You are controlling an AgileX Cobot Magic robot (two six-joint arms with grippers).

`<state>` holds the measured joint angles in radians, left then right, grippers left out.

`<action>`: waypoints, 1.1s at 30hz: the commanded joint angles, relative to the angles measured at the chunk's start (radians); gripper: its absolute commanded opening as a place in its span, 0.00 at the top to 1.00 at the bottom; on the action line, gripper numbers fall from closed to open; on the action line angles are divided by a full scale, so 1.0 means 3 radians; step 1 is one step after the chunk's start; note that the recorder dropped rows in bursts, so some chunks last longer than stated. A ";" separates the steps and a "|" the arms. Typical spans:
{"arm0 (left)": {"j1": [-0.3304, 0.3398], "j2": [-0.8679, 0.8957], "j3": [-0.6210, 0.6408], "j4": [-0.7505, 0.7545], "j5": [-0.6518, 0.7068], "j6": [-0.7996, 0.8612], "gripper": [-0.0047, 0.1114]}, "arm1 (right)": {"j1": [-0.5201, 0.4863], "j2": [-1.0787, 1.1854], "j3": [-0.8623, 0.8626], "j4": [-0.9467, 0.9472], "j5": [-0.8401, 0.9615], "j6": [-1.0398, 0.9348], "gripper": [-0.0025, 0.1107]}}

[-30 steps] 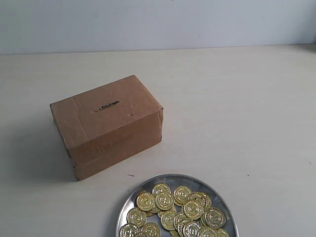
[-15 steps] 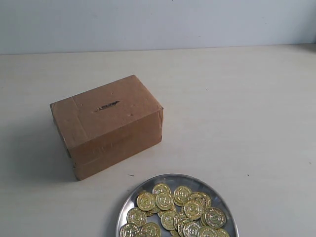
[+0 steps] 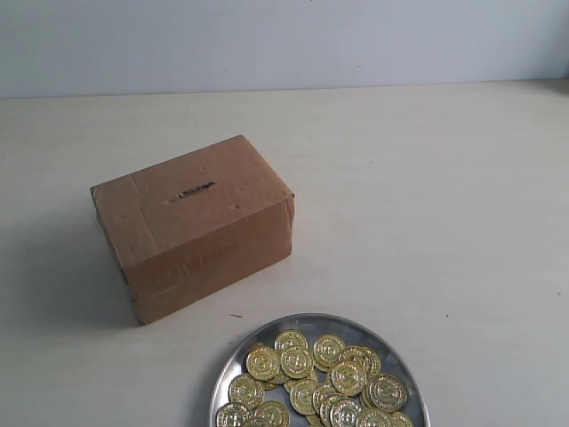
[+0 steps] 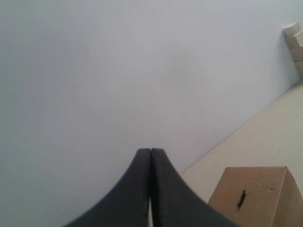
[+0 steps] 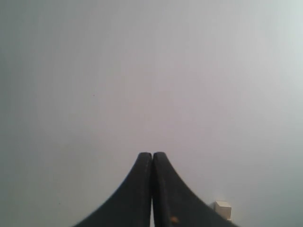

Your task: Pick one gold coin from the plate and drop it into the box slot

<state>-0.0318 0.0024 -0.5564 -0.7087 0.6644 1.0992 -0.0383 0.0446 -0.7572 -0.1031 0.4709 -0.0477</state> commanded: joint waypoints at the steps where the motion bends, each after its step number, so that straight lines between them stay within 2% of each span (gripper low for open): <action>1: 0.0057 -0.0008 0.0229 0.0321 -0.0057 -0.0025 0.96 | -0.0025 -0.0094 0.0249 -0.0003 -0.0060 -0.0016 0.98; 6: 0.0117 -0.0008 0.0724 0.1338 -0.0345 -0.0025 0.96 | -0.0025 -0.0149 0.0813 -0.0016 -0.0360 -0.0016 0.98; 13: 0.0116 -0.0008 0.1143 0.1507 -0.1051 -0.0025 0.96 | -0.0025 -0.0149 0.1430 -0.0004 -0.0660 -0.0016 0.98; 16: 0.0116 -0.0008 0.1291 0.1810 -0.1386 -0.0025 0.96 | -0.0025 -0.0149 0.1702 -0.0019 -0.0825 -0.0016 0.98; 20: 0.0116 -0.0008 0.1498 0.1933 -0.1744 -0.0025 0.96 | -0.0025 -0.0149 0.2050 -0.0026 -0.1177 -0.0016 0.98; 26: 0.0106 -0.0008 0.1822 0.2017 -0.1846 -0.0025 0.96 | -0.0025 -0.0149 0.2523 -0.0026 -0.1618 -0.0016 0.98; 33: 0.0102 -0.0008 0.1855 0.2112 -0.1727 -0.0025 0.96 | -0.0025 -0.0149 0.2524 -0.0026 -0.1594 -0.0016 0.98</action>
<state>0.0009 0.0042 -0.0032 -0.1000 0.1482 1.0992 -0.0383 0.0051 -0.0045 -0.1031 0.0083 -0.0477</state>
